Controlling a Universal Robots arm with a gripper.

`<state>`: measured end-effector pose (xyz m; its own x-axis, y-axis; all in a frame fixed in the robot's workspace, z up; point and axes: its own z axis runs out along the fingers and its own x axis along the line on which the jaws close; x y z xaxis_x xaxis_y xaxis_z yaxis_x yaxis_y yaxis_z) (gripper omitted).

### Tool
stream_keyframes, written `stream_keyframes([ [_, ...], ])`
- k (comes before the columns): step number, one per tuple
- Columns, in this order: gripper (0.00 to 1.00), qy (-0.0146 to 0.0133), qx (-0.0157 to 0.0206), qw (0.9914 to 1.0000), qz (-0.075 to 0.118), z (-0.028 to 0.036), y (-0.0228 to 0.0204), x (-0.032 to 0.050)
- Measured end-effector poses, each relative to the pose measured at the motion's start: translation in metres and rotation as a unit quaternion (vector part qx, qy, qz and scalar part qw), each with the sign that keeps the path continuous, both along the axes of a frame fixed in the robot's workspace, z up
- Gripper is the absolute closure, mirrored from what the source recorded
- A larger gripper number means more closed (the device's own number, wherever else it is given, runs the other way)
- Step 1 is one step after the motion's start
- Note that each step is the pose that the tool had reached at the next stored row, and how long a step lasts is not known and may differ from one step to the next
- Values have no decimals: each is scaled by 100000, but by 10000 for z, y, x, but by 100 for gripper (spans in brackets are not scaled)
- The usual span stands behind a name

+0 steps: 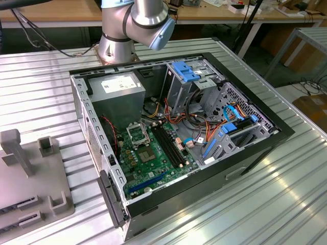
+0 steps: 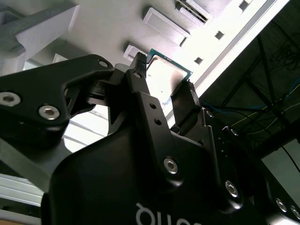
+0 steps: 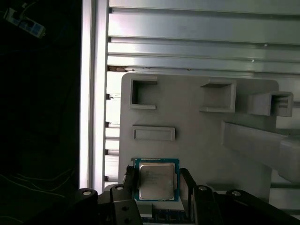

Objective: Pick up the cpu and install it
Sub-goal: 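Pick up the cpu and move it towards the insertion slot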

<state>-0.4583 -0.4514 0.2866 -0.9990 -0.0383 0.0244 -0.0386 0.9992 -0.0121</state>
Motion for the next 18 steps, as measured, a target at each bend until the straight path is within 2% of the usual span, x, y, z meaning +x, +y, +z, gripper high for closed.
stream_keyframes([
  [18, 53, -2, 3, 100000, 0, 85, 0, 0],
])
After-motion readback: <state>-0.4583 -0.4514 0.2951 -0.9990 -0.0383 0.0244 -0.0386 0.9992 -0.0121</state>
